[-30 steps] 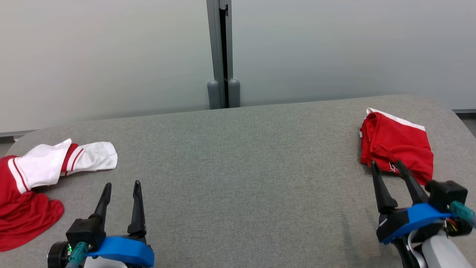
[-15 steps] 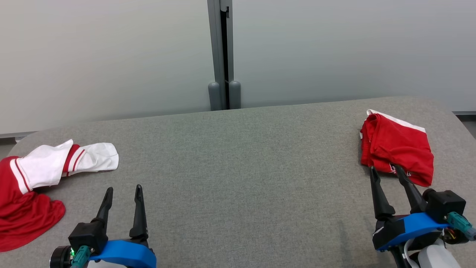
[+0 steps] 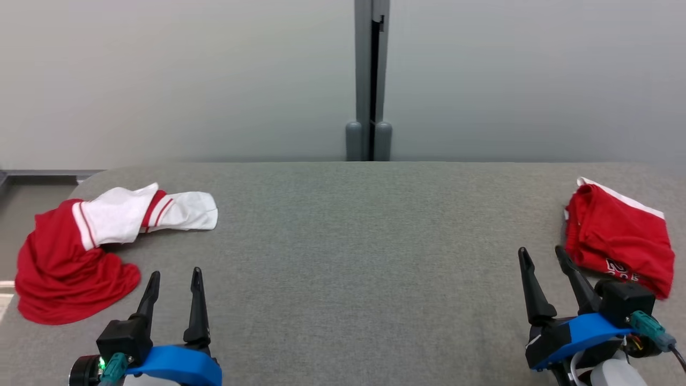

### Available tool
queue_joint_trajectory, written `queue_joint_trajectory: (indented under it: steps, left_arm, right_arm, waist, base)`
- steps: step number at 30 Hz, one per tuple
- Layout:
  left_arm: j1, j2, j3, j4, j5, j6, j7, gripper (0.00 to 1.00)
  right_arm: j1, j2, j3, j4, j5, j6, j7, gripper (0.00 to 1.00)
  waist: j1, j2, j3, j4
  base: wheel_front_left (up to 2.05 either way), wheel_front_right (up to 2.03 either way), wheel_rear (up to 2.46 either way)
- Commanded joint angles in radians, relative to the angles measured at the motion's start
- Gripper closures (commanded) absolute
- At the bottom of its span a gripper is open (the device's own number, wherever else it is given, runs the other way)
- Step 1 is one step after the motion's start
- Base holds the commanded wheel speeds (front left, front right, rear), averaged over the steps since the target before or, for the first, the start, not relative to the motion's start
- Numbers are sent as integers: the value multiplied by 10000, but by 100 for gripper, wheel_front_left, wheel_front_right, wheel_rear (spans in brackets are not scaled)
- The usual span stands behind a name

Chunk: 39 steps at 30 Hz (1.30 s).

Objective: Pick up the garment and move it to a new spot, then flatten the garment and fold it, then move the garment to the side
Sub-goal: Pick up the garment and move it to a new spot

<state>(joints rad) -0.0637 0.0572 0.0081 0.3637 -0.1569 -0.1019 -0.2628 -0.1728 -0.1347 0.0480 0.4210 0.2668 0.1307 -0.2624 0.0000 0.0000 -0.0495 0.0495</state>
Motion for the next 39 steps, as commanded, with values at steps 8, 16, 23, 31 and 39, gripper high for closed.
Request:
queue_joint_trajectory:
  steps: [8, 16, 23, 31, 39]
  left_arm:
    - [38, 122, 256, 50, 94, 108, -29, 0]
    - [54, 175, 325, 3, 137, 158, -27, 0]
    - [87, 198, 419, -14, 57, 200, -28, 0]
    - [-437, 425, 418, 10, -29, 144, 102, 0]
    - [-1989, 1271, 867, -337, -499, 67, 1402, 0]
  right_arm:
    - [150, 47, 345, 52, 229, 1, -31, 0]
    - [172, 159, 626, -1, 311, 1, -31, 0]
    - [147, 207, 625, -52, 280, 1, -31, 0]
    - [14, 156, 767, -151, 341, 1, -31, 0]
    - [-461, 11, 819, -489, 348, 1, -31, 0]
  waist:
    - [0, 0, 44, 1473]
    - [0, 0, 63, 2358]
    - [0, 0, 124, 2556]
    - [0, 0, 297, 2301]
    - [0, 0, 1353, 1600]
  base:
    - [0, 0, 0]
    - [0, 0, 0]
    - [0, 0, 0]
    - [0, 0, 0]
    - [0, 0, 0]
